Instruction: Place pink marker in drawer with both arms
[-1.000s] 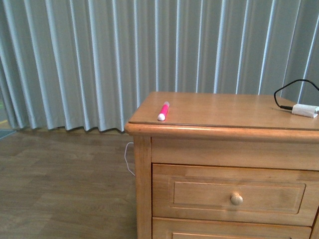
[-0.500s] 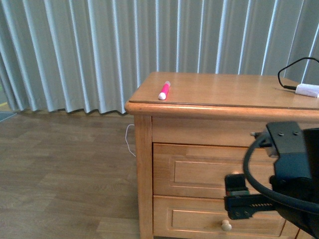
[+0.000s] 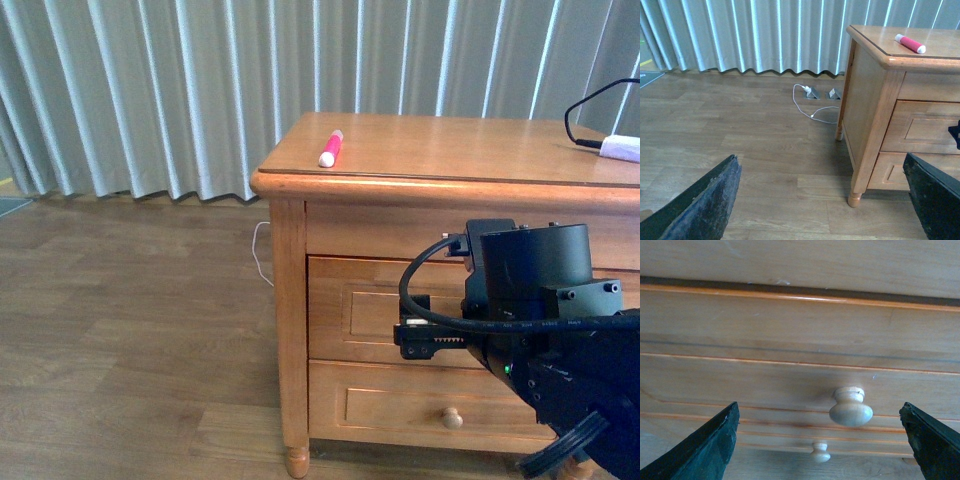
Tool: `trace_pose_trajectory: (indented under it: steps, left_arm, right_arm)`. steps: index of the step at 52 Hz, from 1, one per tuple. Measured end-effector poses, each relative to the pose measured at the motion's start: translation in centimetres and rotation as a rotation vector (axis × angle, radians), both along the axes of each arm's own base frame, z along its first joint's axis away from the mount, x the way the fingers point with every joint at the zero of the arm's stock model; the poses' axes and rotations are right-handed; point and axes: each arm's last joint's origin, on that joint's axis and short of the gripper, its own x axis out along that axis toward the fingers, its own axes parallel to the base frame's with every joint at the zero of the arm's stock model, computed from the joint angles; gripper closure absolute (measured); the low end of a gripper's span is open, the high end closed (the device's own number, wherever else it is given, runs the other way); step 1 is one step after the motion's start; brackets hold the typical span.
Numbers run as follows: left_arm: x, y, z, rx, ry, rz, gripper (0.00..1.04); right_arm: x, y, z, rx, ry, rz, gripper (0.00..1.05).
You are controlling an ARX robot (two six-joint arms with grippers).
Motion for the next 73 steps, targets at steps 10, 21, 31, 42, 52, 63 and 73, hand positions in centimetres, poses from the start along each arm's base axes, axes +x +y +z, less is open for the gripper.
trace_pose_trajectory:
  steps: [10, 21, 31, 42, 52, 63, 73]
  left_arm:
    - [0.0, 0.0, 0.0, 0.000, 0.000, 0.000, 0.06]
    - [0.0, 0.0, 0.0, 0.000, 0.000, 0.000, 0.06]
    - [0.0, 0.0, 0.0, 0.000, 0.000, 0.000, 0.06]
    - [0.0, 0.0, 0.0, 0.000, 0.000, 0.000, 0.06]
    - [0.0, 0.0, 0.0, 0.000, 0.000, 0.000, 0.06]
    - [0.0, 0.0, 0.0, 0.000, 0.000, 0.000, 0.06]
    - [0.0, 0.0, 0.0, 0.000, 0.000, 0.000, 0.06]
  right_arm:
    - [0.8, -1.0, -0.8, -0.004, 0.017, -0.025, 0.09]
    - [1.0, -1.0, -1.0, -0.007, 0.020, -0.026, 0.09]
    - [1.1, -0.8, -1.2, -0.005, 0.021, -0.023, 0.32]
    - [1.1, -0.8, -1.3, -0.007, 0.024, -0.025, 0.63]
    - [1.0, -0.9, -1.4, -0.014, 0.043, -0.035, 0.82]
    - [0.7, -1.2, -1.2, 0.027, 0.056, -0.024, 0.82]
    - [-1.3, -1.6, -1.1, 0.071, 0.062, 0.004, 0.84]
